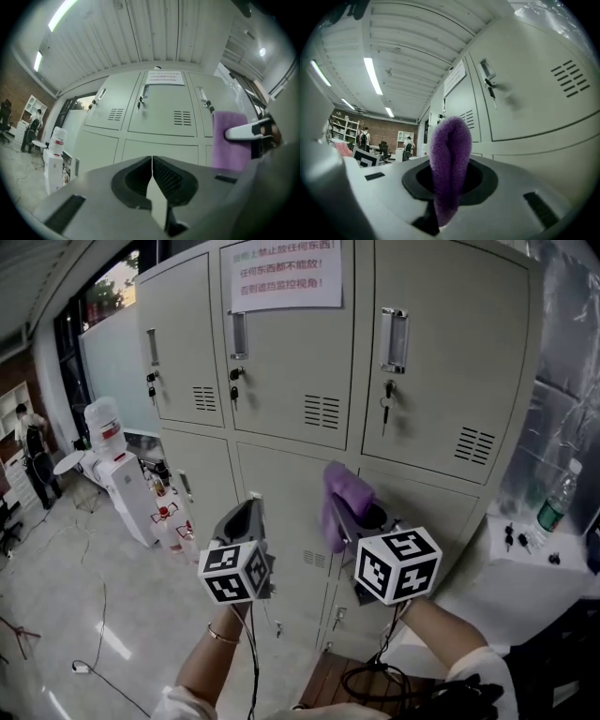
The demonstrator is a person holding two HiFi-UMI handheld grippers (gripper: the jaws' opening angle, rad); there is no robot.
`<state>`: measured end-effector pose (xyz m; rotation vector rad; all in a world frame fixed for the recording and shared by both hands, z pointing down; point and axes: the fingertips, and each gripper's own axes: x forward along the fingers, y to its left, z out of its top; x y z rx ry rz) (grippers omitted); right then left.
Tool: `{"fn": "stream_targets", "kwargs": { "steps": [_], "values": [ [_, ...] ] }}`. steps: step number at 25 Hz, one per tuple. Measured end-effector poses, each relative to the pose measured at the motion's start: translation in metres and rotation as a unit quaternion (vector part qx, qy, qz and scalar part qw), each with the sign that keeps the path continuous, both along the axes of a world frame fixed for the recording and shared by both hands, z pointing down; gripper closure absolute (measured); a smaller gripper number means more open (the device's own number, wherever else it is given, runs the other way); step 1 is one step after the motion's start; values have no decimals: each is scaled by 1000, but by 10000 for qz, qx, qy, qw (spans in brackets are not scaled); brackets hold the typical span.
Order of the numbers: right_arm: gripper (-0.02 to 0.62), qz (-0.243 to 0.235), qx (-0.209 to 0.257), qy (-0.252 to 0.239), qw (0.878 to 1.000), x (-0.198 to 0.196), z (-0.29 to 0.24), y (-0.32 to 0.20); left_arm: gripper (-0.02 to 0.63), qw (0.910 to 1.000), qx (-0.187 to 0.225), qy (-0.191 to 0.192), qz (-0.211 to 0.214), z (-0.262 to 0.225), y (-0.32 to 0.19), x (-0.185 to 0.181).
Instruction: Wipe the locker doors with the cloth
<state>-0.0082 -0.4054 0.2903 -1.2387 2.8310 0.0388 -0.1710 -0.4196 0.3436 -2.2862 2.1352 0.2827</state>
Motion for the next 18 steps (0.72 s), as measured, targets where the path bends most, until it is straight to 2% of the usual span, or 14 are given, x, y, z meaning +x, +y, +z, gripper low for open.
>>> {"fn": "stream_targets", "kwargs": {
  "steps": [6,14,18],
  "values": [
    [534,-163,357,44,9992,-39,-58,-10,596,9985,320,-257,-356,-53,4,-47],
    [534,-242,297,-177,9991,-71,-135,-30,597,9960,620,-487,-422,-131,-3,-83],
    [534,-276,307,-107,9991,-85,-168,-36,596,9946,703,-571,-507,-166,-8,-98]
  ]
}}
